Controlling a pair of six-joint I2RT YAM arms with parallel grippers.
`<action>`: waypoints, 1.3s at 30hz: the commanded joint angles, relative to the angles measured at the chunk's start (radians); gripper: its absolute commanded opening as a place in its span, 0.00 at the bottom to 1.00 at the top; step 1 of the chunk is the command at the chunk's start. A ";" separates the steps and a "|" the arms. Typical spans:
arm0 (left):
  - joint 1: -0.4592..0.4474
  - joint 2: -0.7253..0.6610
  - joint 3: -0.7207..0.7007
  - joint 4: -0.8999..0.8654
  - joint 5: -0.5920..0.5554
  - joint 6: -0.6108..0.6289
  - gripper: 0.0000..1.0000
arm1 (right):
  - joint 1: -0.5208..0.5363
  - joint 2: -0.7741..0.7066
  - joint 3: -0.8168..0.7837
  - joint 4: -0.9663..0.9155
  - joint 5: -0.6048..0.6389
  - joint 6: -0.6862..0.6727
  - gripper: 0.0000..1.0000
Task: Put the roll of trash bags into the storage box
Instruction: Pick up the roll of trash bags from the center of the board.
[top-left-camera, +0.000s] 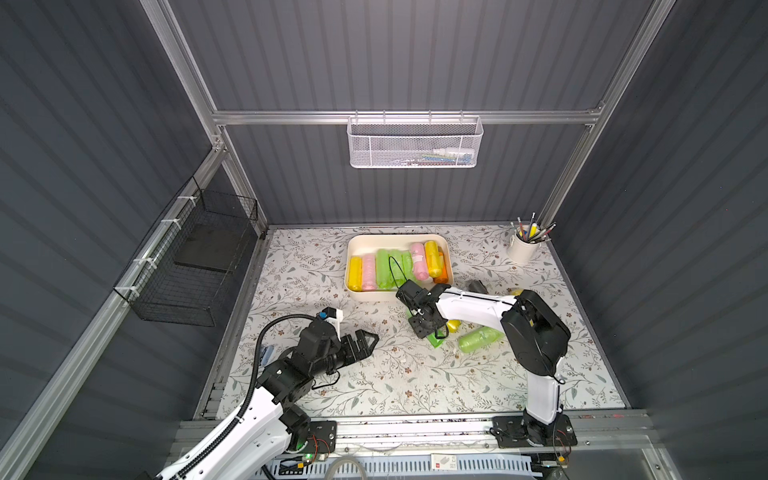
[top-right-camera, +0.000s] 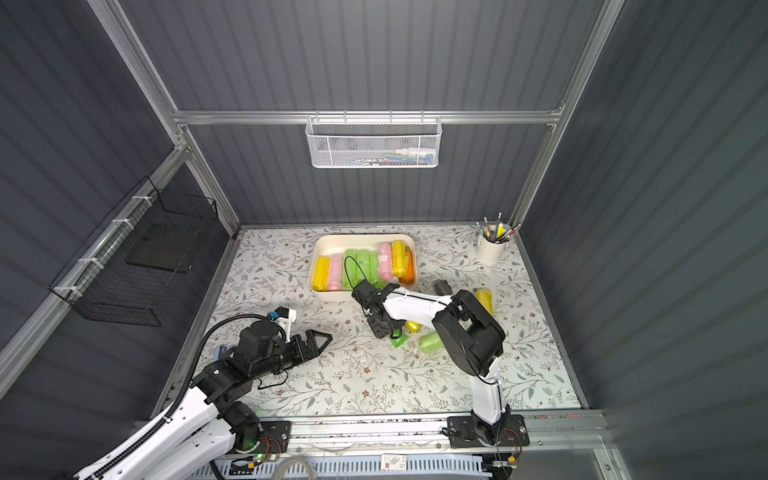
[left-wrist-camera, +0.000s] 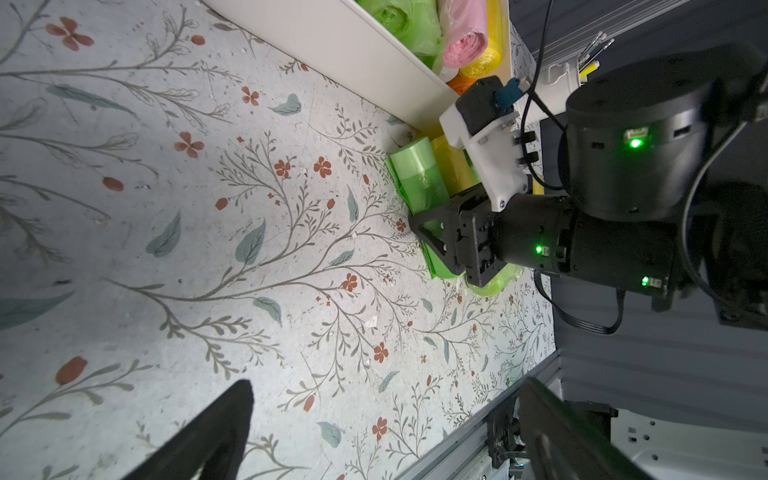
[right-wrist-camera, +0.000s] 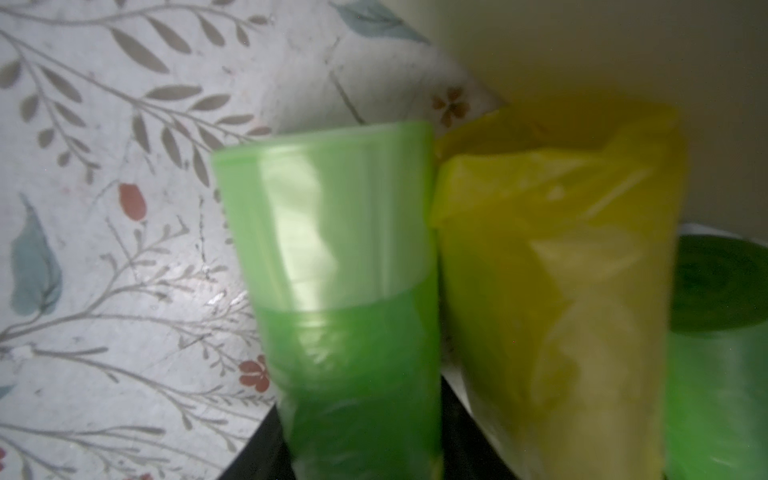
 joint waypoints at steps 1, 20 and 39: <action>-0.005 -0.017 -0.001 -0.016 0.001 0.004 1.00 | 0.003 0.000 0.006 -0.012 0.015 0.017 0.41; -0.005 -0.011 0.064 -0.058 -0.028 0.045 1.00 | 0.020 -0.277 -0.047 0.023 -0.124 0.238 0.41; -0.005 0.029 0.159 -0.069 -0.025 0.059 1.00 | 0.055 -0.423 -0.074 0.061 -0.111 0.324 0.43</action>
